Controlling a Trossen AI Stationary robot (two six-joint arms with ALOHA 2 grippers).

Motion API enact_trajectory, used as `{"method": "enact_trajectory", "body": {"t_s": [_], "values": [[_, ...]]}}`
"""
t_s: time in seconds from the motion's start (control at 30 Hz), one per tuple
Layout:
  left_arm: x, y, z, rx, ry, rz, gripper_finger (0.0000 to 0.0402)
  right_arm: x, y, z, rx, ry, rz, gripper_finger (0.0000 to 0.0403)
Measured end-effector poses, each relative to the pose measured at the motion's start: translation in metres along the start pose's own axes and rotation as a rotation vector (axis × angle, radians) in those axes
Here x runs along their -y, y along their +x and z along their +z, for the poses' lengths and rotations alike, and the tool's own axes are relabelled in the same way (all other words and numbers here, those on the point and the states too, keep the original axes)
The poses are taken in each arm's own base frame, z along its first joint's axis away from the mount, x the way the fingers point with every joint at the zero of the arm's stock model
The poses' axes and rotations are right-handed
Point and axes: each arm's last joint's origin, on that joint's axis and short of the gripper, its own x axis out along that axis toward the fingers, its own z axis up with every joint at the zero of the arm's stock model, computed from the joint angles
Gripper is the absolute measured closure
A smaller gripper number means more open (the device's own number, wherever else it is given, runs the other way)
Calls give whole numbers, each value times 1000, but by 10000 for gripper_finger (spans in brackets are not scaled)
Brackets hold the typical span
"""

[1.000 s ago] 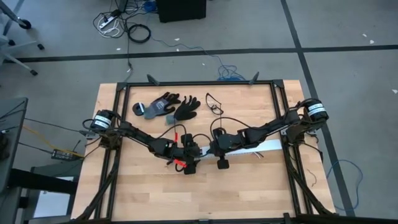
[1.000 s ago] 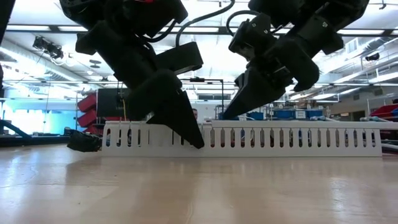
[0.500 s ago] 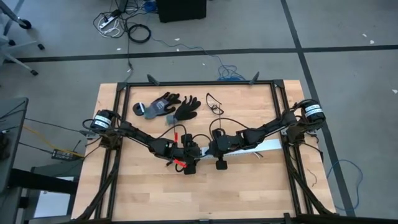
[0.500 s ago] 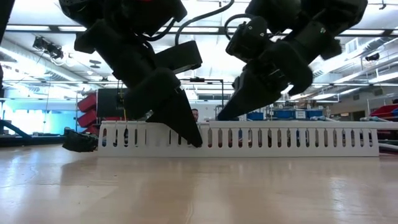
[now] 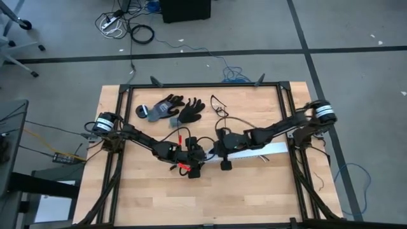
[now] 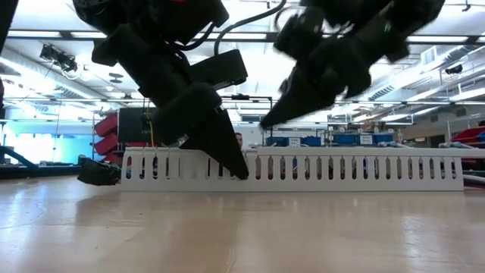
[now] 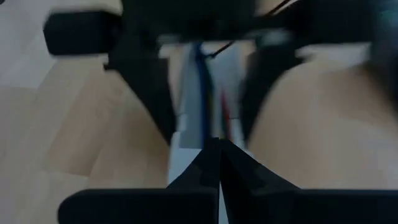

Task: Ziptie cables
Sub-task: Close the white cable duct

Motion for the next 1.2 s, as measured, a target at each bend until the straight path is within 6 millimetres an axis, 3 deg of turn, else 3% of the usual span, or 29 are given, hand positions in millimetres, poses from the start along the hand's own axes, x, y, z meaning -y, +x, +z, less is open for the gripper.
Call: {"method": "enact_trajectory", "body": {"t_s": [0.13,0.3,0.43,0.63,0.77,0.9,1.07,1.2], "values": [[0,0,-1,-11,3,3,156,-1,-31,12,-43,-3,-62,403],[0,0,-1,-14,4,3,156,-3,-49,3,-204,71,-67,403],[0,0,-1,-15,7,4,156,-6,-28,-16,-273,95,-23,403],[-1,0,-2,-25,17,3,156,-4,20,-26,-164,116,80,403],[-1,0,-2,-27,13,1,156,-2,26,-20,-117,80,102,403],[-1,0,-1,-18,6,-3,156,1,10,-7,-95,34,79,399],[-2,1,-1,-19,2,1,156,-1,-18,13,-43,-67,108,346],[-2,1,-1,-19,6,5,156,-2,-27,11,-103,-70,152,269]]}}
